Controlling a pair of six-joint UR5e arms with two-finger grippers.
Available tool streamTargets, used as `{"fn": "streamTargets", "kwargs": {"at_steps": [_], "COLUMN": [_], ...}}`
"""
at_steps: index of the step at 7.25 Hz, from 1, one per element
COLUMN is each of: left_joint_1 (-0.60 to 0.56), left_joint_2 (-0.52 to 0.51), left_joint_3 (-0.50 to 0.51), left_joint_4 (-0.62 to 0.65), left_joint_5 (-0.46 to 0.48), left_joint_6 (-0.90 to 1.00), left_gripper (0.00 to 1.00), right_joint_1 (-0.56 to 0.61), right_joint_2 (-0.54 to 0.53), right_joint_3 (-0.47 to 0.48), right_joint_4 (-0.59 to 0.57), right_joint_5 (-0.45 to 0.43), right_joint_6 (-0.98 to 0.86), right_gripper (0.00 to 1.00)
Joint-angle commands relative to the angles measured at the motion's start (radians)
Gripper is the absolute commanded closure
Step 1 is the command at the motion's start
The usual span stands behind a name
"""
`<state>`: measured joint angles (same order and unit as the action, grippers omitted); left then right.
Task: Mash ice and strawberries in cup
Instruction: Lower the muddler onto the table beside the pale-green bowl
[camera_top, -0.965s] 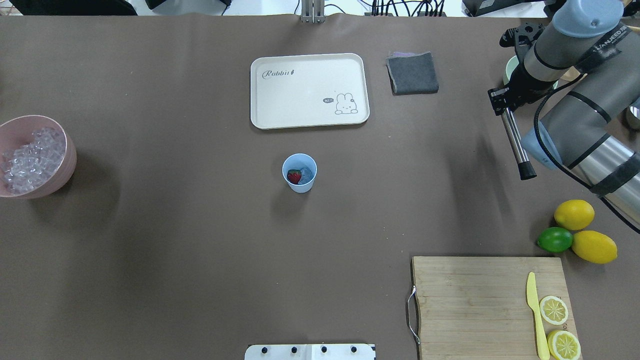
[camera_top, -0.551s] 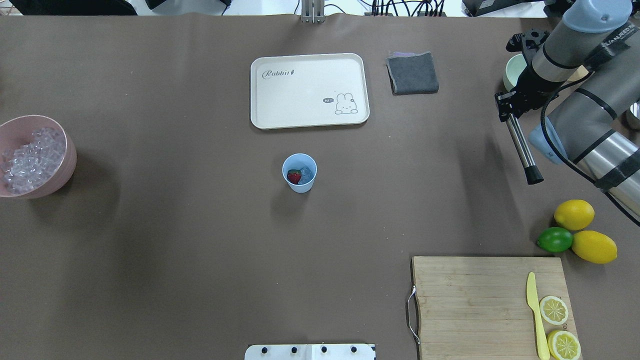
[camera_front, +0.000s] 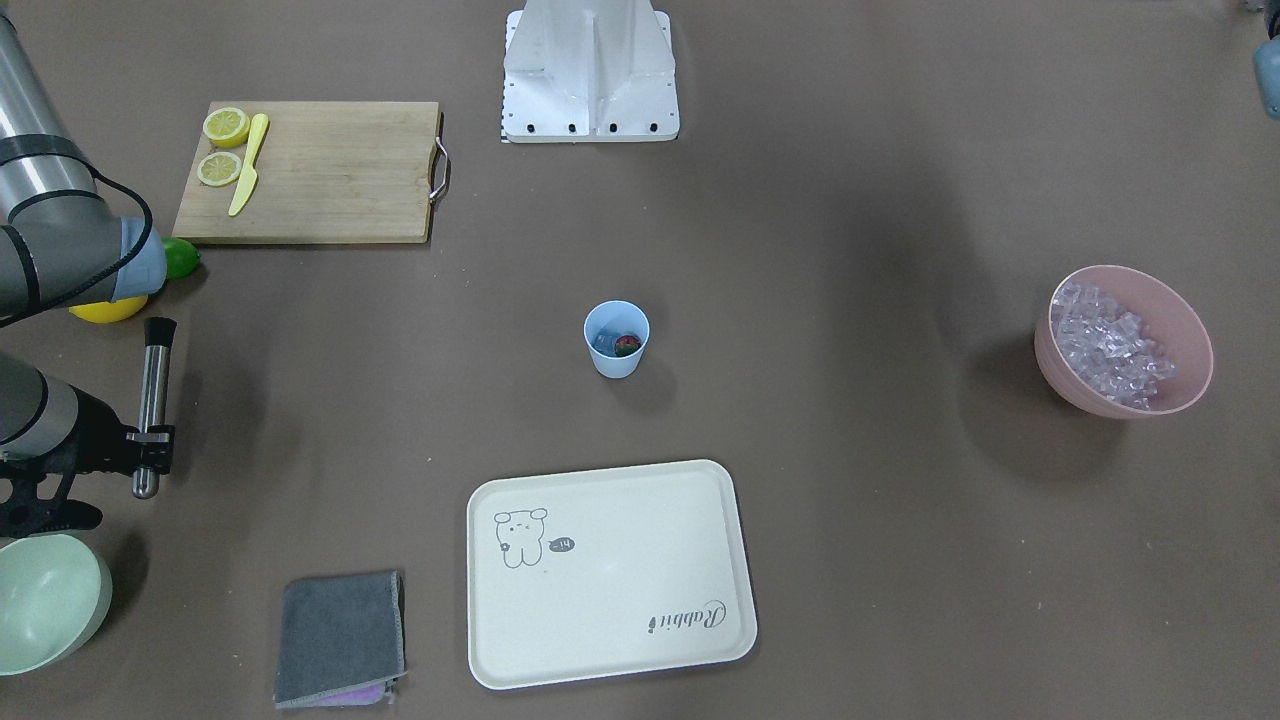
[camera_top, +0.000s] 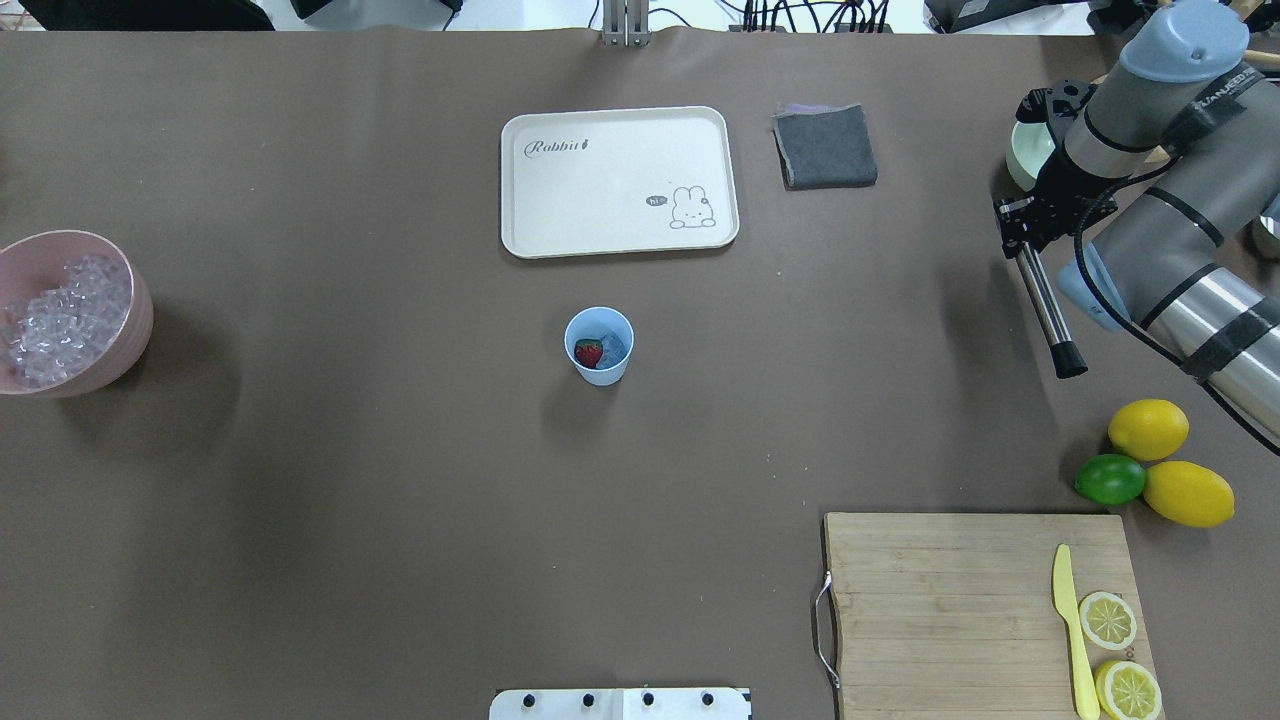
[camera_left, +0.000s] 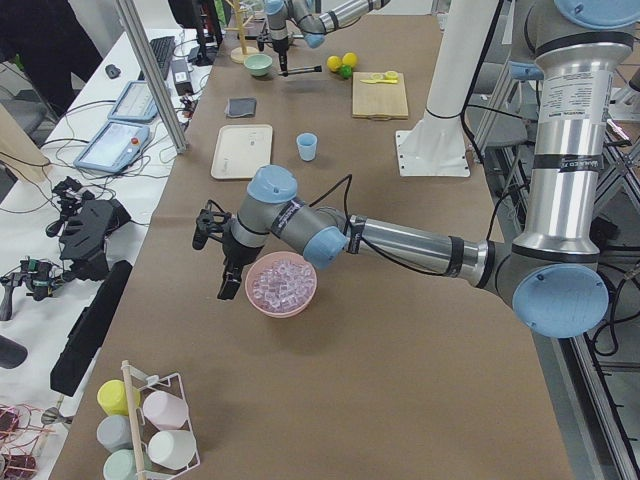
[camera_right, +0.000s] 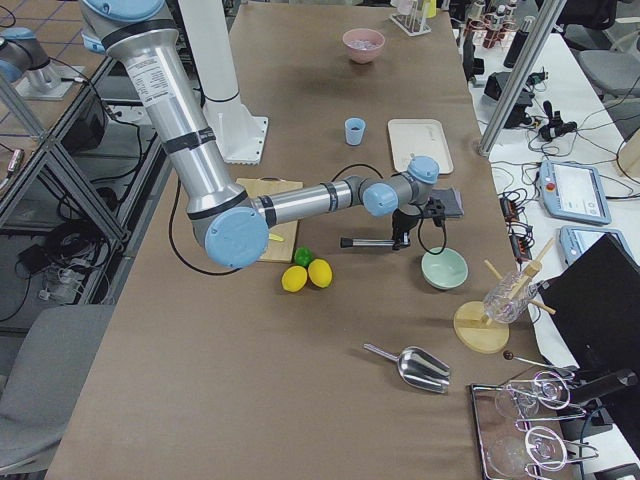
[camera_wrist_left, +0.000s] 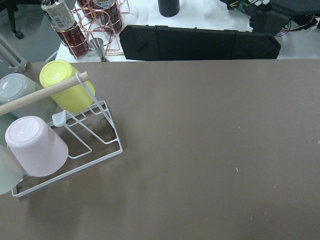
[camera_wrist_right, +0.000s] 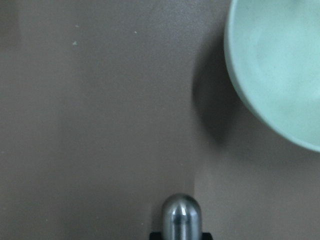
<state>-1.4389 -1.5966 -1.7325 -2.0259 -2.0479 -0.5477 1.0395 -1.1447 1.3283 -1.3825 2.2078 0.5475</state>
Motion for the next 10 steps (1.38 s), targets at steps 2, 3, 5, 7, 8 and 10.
{"fn": "streamTargets", "kwargs": {"at_steps": [2, 3, 5, 7, 8, 10], "left_joint_1": [0.002, 0.002, 0.003, 0.003, 0.003, 0.003], "left_joint_2": [0.0, 0.0, -0.008, -0.013, -0.023, -0.034], "left_joint_3": [0.002, 0.007, 0.01, 0.014, 0.014, 0.007], "left_joint_4": [0.0, 0.0, 0.001, 0.001, 0.004, 0.009], "left_joint_5": [0.0, 0.0, 0.0, 0.0, -0.008, -0.017], "left_joint_6": [0.0, 0.0, 0.0, 0.002, 0.023, 0.031], "left_gripper": [0.02, 0.02, 0.02, 0.02, 0.02, 0.02], "right_joint_1": [-0.01, -0.01, -0.009, 0.011, 0.057, 0.205], "right_joint_2": [0.037, 0.04, 0.031, 0.037, 0.043, 0.007], "right_joint_3": [-0.029, -0.04, -0.04, -0.031, 0.003, 0.166], "right_joint_4": [0.002, 0.003, 0.022, 0.022, 0.008, -0.14], "right_joint_5": [-0.005, -0.005, -0.007, -0.005, 0.009, 0.142], "right_joint_6": [0.049, 0.069, 0.071, 0.071, 0.069, 0.014], "right_gripper": [0.98, 0.57, 0.0, 0.0, 0.0, 0.0]}}
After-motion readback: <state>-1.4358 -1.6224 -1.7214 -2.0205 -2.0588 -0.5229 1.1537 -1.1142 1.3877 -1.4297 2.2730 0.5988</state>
